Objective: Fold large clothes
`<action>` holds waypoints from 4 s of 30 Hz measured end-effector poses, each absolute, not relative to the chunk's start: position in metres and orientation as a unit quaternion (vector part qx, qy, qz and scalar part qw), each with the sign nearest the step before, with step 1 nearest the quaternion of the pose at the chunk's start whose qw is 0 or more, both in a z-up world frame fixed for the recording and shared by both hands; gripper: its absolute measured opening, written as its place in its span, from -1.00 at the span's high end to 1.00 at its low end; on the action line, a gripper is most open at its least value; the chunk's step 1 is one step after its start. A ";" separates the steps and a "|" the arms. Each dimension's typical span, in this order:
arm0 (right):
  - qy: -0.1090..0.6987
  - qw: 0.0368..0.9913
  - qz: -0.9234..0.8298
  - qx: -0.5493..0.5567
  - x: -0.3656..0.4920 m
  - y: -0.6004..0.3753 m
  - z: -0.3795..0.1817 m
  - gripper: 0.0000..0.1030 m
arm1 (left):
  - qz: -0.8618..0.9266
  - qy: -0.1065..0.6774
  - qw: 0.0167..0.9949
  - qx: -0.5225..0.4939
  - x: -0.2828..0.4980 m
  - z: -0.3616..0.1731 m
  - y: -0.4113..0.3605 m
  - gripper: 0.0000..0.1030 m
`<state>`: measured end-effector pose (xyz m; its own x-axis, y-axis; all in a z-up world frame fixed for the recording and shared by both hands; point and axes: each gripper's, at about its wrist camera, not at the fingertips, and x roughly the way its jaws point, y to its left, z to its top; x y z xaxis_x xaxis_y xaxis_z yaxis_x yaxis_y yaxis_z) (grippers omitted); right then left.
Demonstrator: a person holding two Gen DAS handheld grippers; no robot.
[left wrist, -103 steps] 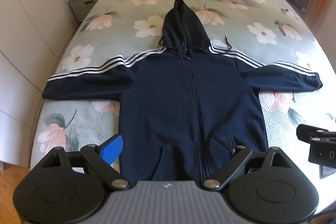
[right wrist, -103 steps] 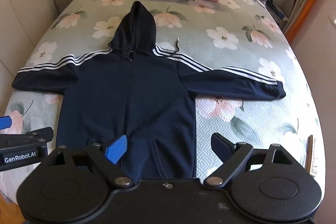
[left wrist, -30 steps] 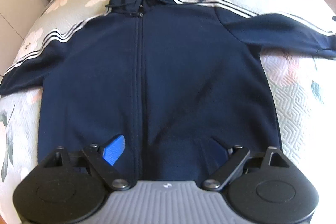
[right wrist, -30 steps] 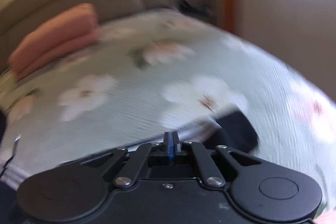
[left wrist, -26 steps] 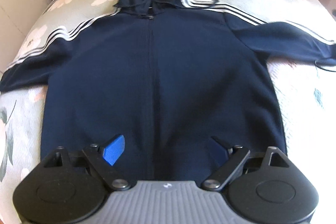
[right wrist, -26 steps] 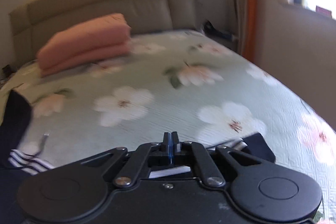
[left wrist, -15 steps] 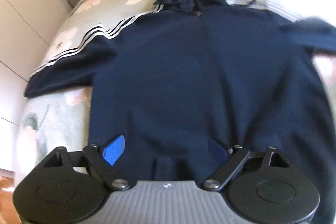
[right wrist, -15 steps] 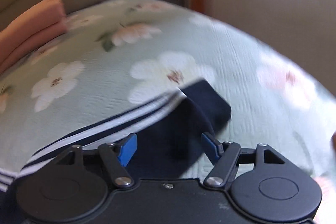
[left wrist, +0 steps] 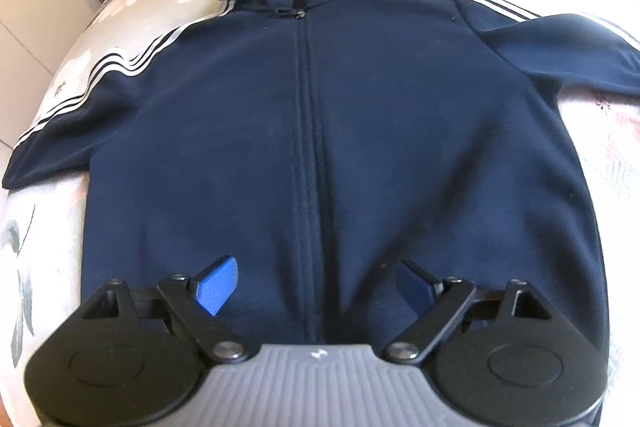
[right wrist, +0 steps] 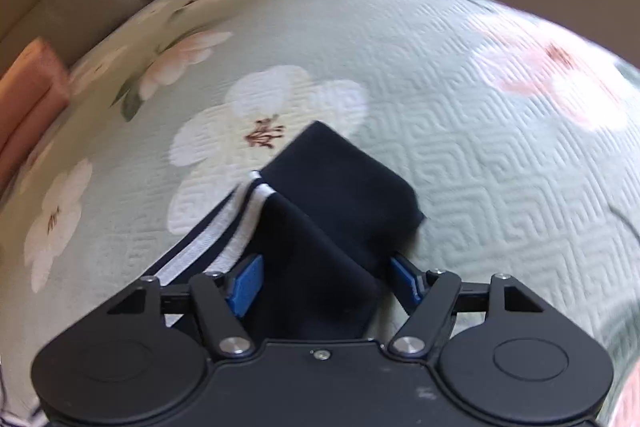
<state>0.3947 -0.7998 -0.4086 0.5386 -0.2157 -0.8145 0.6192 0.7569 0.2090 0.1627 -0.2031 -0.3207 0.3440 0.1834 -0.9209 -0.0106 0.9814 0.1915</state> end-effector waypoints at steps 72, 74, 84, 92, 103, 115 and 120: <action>0.466 0.885 0.011 0.008 0.326 -0.242 -0.350 -0.11 | 0.093 0.485 0.863 -0.109 0.271 -0.338 0.139 0.61; 0.457 0.890 0.004 0.006 0.333 -0.243 -0.353 0.18 | 0.136 0.451 0.878 -0.092 0.258 -0.323 0.134 0.62; 0.466 0.883 -0.018 -0.059 0.318 -0.225 -0.375 0.25 | -0.011 0.493 0.859 -0.139 0.291 -0.349 0.075 0.70; 0.503 0.861 -0.028 -0.072 0.263 -0.242 -0.371 0.15 | 0.008 0.483 0.857 -0.177 0.255 -0.346 0.104 0.73; 0.451 0.888 0.026 -0.081 0.232 -0.174 -0.332 -0.17 | 0.193 0.432 0.864 -0.171 0.191 -0.306 0.244 0.22; 0.468 0.877 0.050 -0.097 0.230 -0.146 -0.345 -0.28 | 0.354 0.366 0.803 -0.312 0.227 -0.321 0.459 -0.33; 0.474 0.874 0.048 -0.098 0.227 -0.144 -0.347 -0.28 | 0.382 0.384 0.762 -0.356 0.244 -0.349 0.493 -0.32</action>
